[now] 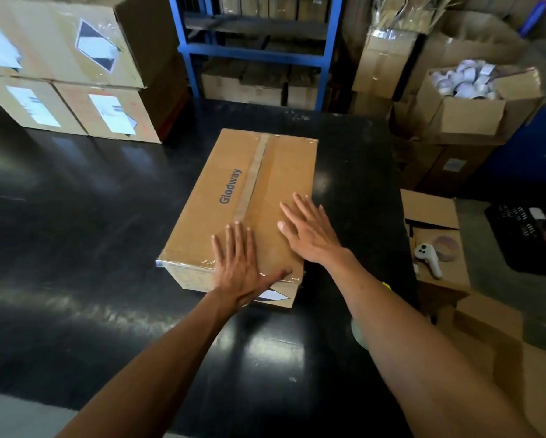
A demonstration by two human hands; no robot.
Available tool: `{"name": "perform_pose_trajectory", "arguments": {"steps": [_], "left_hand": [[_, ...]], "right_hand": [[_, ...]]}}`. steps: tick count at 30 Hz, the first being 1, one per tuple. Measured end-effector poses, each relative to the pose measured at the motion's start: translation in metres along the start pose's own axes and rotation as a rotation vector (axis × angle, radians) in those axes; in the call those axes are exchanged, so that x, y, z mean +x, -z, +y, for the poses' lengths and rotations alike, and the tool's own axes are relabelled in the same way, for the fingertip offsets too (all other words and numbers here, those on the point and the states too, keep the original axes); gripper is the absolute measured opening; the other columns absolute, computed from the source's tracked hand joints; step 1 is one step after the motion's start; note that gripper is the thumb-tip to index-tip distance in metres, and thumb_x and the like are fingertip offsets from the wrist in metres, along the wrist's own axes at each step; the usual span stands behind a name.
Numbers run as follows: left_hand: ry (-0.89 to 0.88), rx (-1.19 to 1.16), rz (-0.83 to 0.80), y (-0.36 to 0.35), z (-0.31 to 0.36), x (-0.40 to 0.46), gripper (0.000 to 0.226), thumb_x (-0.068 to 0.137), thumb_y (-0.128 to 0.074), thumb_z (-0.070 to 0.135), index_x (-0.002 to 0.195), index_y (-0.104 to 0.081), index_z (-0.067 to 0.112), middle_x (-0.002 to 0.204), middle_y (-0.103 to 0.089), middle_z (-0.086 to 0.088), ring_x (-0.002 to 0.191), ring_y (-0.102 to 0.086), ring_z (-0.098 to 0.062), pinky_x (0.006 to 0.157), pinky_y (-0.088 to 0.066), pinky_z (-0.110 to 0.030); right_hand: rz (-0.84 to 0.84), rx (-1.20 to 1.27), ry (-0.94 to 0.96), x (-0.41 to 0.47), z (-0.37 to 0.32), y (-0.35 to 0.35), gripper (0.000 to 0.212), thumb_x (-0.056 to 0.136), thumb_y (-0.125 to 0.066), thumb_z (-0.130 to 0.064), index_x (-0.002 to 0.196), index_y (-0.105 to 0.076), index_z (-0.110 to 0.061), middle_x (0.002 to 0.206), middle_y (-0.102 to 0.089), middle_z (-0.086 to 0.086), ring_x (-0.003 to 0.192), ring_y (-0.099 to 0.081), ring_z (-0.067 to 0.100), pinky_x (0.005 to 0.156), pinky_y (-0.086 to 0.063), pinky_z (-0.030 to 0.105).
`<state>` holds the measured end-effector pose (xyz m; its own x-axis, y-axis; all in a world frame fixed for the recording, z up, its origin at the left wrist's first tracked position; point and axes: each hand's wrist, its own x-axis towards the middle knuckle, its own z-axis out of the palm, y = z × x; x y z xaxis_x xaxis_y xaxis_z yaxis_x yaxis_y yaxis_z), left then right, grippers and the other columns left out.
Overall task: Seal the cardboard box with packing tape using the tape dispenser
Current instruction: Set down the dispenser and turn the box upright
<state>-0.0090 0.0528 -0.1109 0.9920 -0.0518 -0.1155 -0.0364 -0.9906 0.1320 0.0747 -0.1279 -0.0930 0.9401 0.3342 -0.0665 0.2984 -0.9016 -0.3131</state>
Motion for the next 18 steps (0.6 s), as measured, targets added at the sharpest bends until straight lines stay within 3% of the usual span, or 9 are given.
{"name": "perform_pose_trajectory", "arguments": {"steps": [9, 15, 18], "left_hand": [[-0.095, 0.053, -0.041, 0.004, -0.018, 0.005, 0.132, 0.067, 0.004, 0.098, 0.156, 0.004, 0.001, 0.162, 0.013, -0.026, 0.150, 0.014, -0.040, 0.118, 0.004, -0.064], [-0.459, 0.175, -0.114, 0.027, -0.101, 0.026, 0.124, 0.073, -0.014, 0.098, 0.156, 0.015, 0.009, 0.162, 0.022, -0.016, 0.149, 0.025, -0.030, 0.121, 0.010, -0.054], [-0.569, 0.217, -0.240, 0.048, -0.136, 0.045, 0.122, 0.073, -0.024, 0.098, 0.154, 0.022, 0.019, 0.163, 0.026, -0.008, 0.147, 0.029, -0.023, 0.121, 0.014, -0.050]], "right_hand": [[-0.012, -0.030, -0.133, 0.001, -0.021, -0.022, 0.058, 0.101, -0.010, -0.056, 0.156, -0.003, -0.037, 0.165, 0.011, -0.005, 0.149, 0.016, 0.017, 0.120, 0.000, 0.053], [0.042, 0.094, -0.465, -0.020, -0.095, -0.045, 0.062, 0.101, -0.016, -0.052, 0.157, -0.002, -0.030, 0.164, 0.015, 0.003, 0.149, 0.020, 0.025, 0.119, 0.004, 0.056], [-0.092, 0.126, -0.568, -0.026, -0.132, -0.046, 0.068, 0.100, -0.021, -0.052, 0.157, 0.003, -0.025, 0.162, 0.022, 0.009, 0.147, 0.022, 0.032, 0.117, 0.008, 0.057]]}}
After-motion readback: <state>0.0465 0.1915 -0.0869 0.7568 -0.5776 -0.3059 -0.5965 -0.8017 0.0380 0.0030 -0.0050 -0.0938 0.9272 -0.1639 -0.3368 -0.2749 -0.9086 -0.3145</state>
